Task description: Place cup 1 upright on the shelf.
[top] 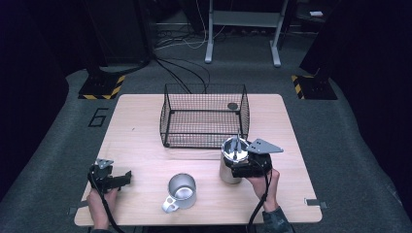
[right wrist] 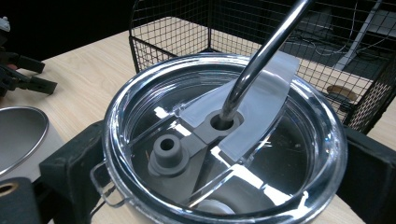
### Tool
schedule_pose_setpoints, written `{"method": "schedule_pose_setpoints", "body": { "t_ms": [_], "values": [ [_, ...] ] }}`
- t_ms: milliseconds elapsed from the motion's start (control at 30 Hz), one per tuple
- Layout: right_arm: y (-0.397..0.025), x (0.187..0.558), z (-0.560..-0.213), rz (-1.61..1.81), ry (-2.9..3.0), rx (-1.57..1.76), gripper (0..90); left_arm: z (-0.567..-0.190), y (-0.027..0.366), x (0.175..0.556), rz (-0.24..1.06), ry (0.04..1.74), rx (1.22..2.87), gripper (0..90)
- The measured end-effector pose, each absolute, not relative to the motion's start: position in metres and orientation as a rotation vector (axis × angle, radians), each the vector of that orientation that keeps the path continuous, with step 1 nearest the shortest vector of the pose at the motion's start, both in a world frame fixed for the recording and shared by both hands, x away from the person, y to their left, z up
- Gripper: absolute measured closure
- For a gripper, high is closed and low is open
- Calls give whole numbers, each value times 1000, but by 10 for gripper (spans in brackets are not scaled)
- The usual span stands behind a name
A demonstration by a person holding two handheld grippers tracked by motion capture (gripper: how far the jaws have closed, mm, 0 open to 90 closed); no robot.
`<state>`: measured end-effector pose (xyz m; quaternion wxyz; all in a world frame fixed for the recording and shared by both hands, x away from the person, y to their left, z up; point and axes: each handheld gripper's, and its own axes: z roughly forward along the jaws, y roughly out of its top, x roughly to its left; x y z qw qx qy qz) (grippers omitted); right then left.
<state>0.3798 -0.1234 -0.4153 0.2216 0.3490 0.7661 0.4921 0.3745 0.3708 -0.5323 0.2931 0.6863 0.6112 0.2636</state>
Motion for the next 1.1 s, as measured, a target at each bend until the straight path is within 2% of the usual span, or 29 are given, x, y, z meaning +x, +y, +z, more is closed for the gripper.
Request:
{"method": "schedule_pose_setpoints", "body": {
  "t_ms": [1100],
  "values": [
    [-136, 389, -394, 1358, 2111, 955, 35, -532, 371, 374, 702, 1628, 1828, 8]
  ]
}}
